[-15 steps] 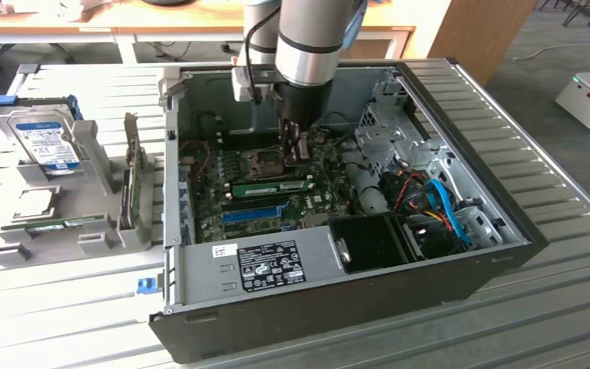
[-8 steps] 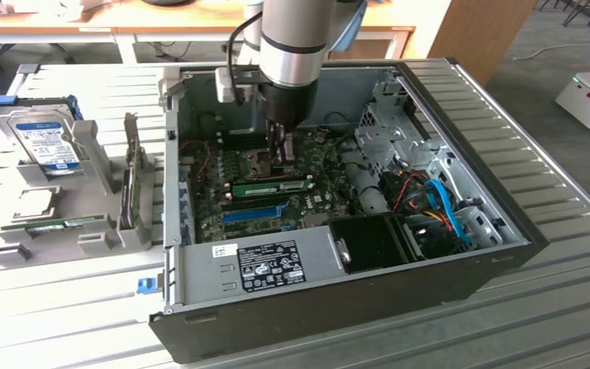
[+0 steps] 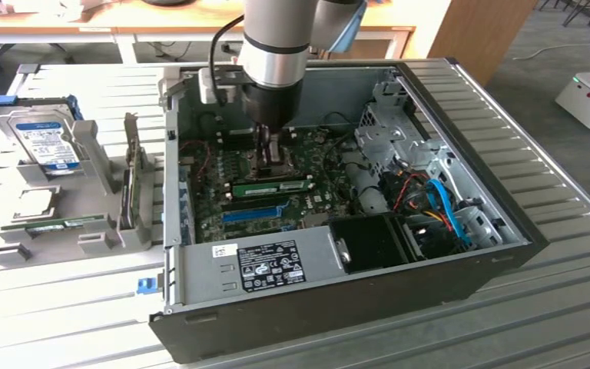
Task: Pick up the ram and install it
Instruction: 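Press down the ram until it locks into place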
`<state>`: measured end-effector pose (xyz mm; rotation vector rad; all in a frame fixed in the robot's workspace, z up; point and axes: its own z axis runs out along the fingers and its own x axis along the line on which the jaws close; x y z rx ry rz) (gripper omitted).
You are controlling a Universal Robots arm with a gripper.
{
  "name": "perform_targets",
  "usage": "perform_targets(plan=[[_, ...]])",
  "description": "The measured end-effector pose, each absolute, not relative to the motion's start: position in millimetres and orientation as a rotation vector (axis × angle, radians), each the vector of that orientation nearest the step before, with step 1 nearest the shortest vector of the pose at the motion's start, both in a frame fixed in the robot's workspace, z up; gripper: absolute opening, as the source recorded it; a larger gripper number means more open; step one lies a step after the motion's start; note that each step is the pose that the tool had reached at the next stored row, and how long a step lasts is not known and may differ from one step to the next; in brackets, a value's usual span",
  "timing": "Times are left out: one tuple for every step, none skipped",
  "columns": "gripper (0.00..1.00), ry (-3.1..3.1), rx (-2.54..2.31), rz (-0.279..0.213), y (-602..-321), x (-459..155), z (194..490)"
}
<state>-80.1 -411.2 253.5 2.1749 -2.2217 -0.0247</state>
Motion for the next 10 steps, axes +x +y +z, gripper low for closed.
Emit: perform_targets(plan=[[0.11, -2.222, 2.175, -0.025, -411.2, -82.0, 253.5], [0.11, -2.222, 2.175, -0.025, -411.2, -83.5, 253.5], [0.11, -2.222, 2.175, -0.025, -411.1, -84.2, 253.5], [0.11, -2.222, 2.175, -0.025, -411.1, -84.2, 253.5], [0.11, -2.221, 2.175, -0.025, -411.1, -84.2, 253.5], [0.11, -2.221, 2.175, -0.025, -411.1, -84.2, 253.5], [0.11, -2.221, 2.175, -0.025, -411.2, -84.3, 253.5], [0.11, -2.221, 2.175, -0.025, -411.2, -84.3, 253.5], [0.11, -2.222, 2.175, -0.025, -411.2, -84.3, 253.1], [0.11, -2.222, 2.175, -0.025, -411.2, -84.3, 252.5]])
